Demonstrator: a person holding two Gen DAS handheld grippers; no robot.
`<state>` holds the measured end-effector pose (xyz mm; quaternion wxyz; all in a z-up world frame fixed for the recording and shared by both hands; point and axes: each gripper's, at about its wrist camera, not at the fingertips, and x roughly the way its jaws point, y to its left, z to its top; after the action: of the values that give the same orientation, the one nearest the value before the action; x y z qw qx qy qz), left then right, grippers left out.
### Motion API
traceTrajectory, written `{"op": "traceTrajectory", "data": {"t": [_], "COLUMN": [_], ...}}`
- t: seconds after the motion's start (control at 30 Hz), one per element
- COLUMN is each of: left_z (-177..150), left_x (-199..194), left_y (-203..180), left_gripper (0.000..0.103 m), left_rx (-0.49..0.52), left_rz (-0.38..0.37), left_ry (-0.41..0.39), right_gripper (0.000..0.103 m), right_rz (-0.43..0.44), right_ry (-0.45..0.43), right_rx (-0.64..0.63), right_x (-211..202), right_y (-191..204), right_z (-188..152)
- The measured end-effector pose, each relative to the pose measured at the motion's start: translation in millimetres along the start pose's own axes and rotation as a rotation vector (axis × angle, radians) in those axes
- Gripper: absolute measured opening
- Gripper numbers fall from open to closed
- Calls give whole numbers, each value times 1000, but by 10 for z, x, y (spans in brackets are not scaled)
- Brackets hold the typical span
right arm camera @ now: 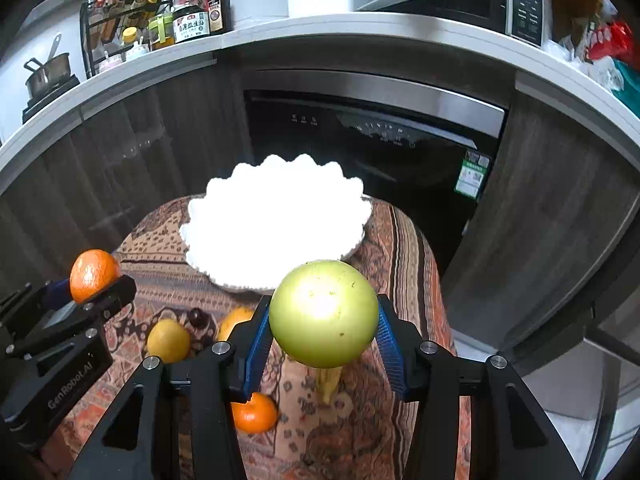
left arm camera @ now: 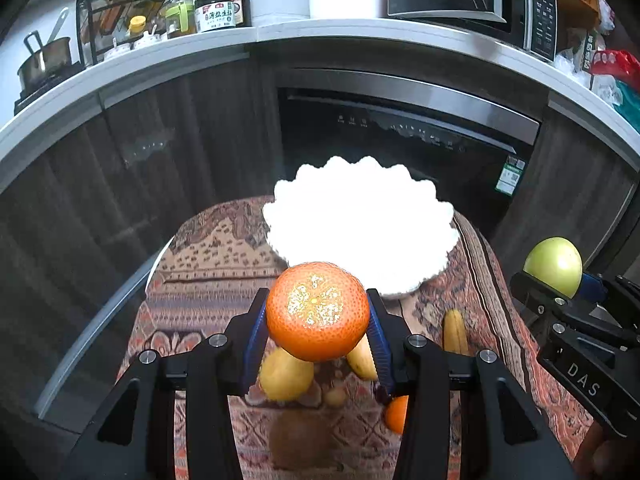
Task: Organize fruits
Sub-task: 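Carry the tangerine and green apple in both grippers over the white bowl, then open both grippers to drop the tangerine and apple into the bowl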
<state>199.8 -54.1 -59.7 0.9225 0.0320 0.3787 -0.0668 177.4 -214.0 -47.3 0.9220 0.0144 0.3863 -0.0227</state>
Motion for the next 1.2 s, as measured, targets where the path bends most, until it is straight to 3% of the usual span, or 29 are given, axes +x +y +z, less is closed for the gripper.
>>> {"op": "traceTrajectory", "data": {"t": [0.7,1.2], "left_z": [594,647], "left_x": [866,1480], "left_y": [58,147], "left_gripper": [45,46], "left_rx": [28,-6], "left_rz": [3,-30], "left_ry": [17,151], "right_gripper": [50,50], "right_rz": [2,35], "right_ry": [20,108], "right_rx": [-16,-13], "right_x": [873,1412], "right_y": [-5,87], "right_z": [644,742]}}
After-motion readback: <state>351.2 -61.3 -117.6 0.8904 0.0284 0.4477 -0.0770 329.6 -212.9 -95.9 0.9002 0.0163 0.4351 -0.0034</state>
